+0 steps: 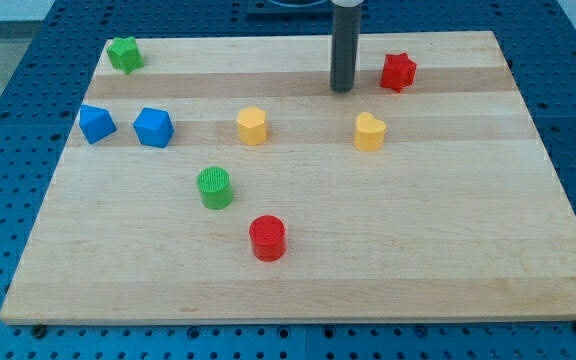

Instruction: Place the green star below the red star

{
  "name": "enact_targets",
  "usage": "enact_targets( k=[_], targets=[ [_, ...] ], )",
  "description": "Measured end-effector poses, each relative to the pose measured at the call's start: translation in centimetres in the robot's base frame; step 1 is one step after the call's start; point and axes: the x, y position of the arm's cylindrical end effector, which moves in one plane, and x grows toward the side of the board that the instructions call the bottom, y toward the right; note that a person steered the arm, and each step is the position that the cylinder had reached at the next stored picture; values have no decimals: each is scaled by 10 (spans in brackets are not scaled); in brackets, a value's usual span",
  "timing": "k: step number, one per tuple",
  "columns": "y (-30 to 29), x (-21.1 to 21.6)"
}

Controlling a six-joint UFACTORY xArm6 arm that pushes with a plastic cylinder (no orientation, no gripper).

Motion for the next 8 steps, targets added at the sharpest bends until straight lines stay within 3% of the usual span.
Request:
enact_targets(
  k=[1, 2, 3, 4, 6, 8],
  targets=[
    [82, -6],
    [8, -14],
    [-114, -61],
    [-184, -107],
    [-206, -110],
    [-296, -110]
  ],
)
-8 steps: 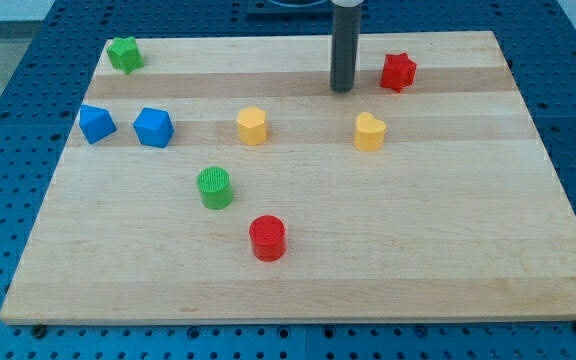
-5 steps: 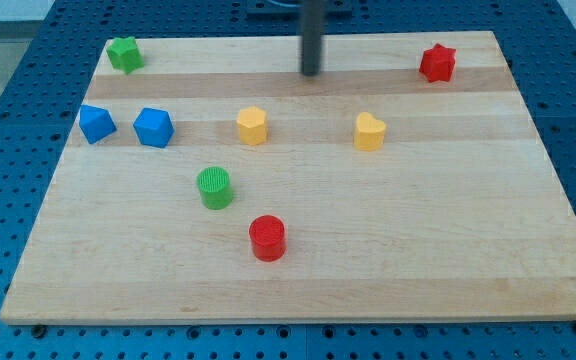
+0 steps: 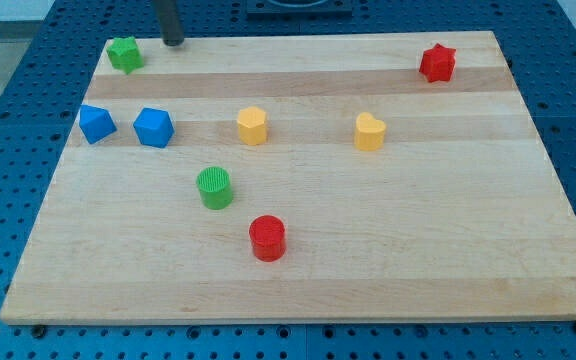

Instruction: Place the green star below the red star

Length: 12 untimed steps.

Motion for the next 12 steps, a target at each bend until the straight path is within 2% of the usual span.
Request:
enact_targets(
  k=[1, 2, 3, 4, 5, 6, 7, 8, 10, 11, 12],
  targets=[
    [-67, 0],
    [-89, 4],
    [19, 35],
    [67, 37],
    [8, 1],
    [-5, 35],
    [25, 67],
    [89, 72],
    [-6, 19],
    [-4, 37],
    [47, 58]
  ],
)
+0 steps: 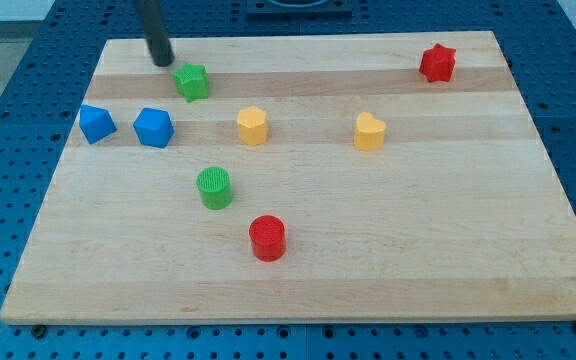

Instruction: Place the green star below the red star

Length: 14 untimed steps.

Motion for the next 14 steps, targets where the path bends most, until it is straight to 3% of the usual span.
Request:
enact_targets(
  k=[1, 3, 4, 5, 7, 8, 9, 12, 14],
  targets=[
    [18, 12],
    [-46, 17],
    [42, 68],
    [122, 92],
    [125, 91],
    [100, 97],
    [134, 116],
    [224, 64],
    [336, 62]
  ],
)
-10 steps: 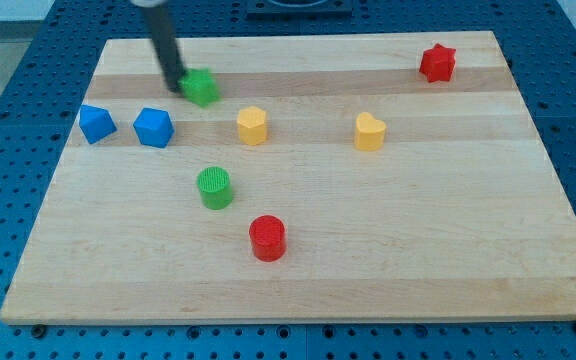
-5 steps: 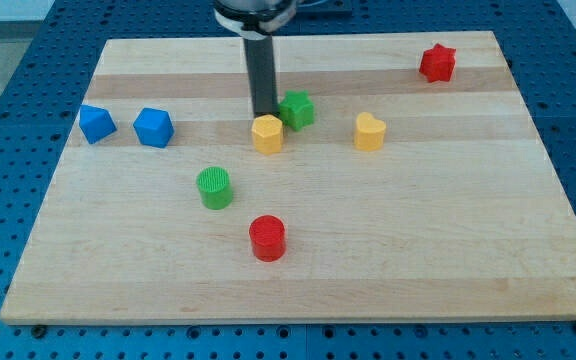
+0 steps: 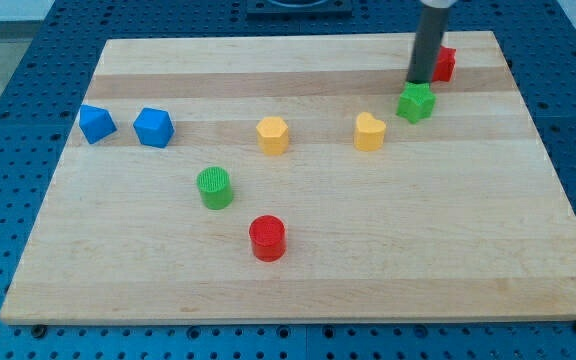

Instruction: Place the green star below the red star

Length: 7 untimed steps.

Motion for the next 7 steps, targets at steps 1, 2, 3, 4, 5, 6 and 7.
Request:
enact_targets(
  k=[1, 2, 3, 4, 5, 6, 7],
  targets=[
    [-20, -2],
    [-100, -3],
    [-92, 7],
    [-74, 12],
    [-59, 25],
    [-23, 32],
    [-4, 29]
  ],
)
